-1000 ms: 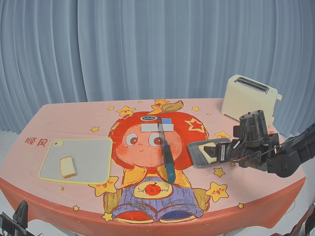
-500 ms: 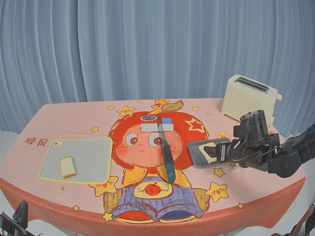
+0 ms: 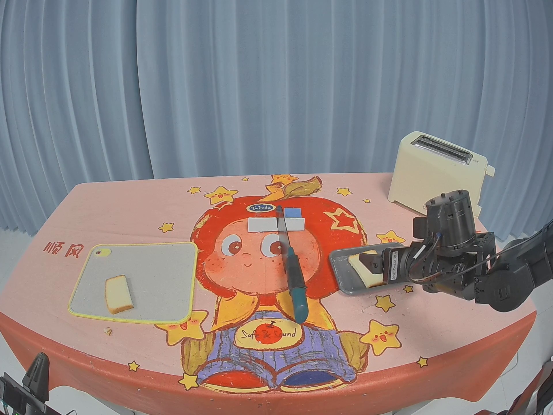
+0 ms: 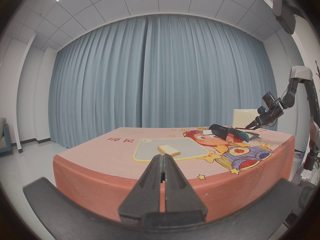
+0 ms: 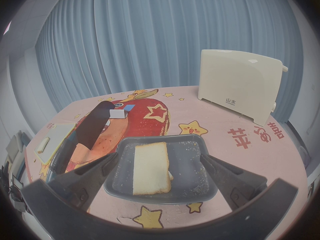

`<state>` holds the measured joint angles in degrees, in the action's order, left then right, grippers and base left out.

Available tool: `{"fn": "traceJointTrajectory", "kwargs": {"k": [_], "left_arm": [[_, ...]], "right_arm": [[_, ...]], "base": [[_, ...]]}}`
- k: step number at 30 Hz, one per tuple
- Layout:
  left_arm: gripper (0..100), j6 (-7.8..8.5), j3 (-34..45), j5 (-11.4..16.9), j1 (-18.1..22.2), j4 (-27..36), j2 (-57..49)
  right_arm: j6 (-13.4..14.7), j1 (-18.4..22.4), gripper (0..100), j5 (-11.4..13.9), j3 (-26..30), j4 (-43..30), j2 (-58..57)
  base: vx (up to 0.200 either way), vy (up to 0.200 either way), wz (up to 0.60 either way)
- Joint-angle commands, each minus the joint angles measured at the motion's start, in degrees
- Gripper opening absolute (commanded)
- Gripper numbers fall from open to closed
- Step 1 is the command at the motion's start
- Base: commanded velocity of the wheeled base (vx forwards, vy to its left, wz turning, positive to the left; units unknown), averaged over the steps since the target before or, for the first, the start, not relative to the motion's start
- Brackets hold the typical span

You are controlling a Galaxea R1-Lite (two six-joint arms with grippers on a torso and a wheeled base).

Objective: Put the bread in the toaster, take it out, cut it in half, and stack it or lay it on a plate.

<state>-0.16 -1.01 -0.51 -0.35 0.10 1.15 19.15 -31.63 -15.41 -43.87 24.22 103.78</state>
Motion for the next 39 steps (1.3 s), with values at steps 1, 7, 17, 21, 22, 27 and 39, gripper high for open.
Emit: {"fn": "traceJointTrajectory", "kwargs": {"k": [1, 7, 17, 21, 22, 27, 39], "left_arm": [[0, -0.02, 1.0, 0.0, 0.0, 0.0, 0.1], [0, -0.02, 1.0, 0.0, 0.0, 0.0, 0.1], [0, -0.02, 1.0, 0.0, 0.0, 0.0, 0.1], [0, -0.02, 1.0, 0.0, 0.0, 0.0, 0.1], [0, -0.02, 1.0, 0.0, 0.0, 0.0, 0.1], [0, -0.02, 1.0, 0.0, 0.0, 0.0, 0.1], [0, -0.02, 1.0, 0.0, 0.0, 0.0, 0.1]], "right_arm": [[0.0, 0.0, 100, 0.0, 0.2, 0.0, -1.1], [-0.1, -0.1, 100, 0.0, 0.5, 0.0, -2.5], [-0.7, -0.1, 100, 0.1, 1.2, 0.0, -5.1], [-1.1, -0.3, 100, 0.1, 2.4, -0.1, -6.7], [-1.4, -0.4, 100, 0.1, 2.6, -0.1, -6.8], [-2.2, -0.9, 100, 0.2, 3.4, 2.0, -7.0], [-6.1, -0.6, 100, 0.2, 10.4, 17.3, -7.5]], "base": [[0.000, 0.000, 0.00], [0.000, 0.000, 0.00], [0.000, 0.000, 0.00], [0.000, 0.000, 0.00], [0.000, 0.000, 0.00], [0.000, 0.000, 0.00], [0.000, 0.000, 0.00]]}}
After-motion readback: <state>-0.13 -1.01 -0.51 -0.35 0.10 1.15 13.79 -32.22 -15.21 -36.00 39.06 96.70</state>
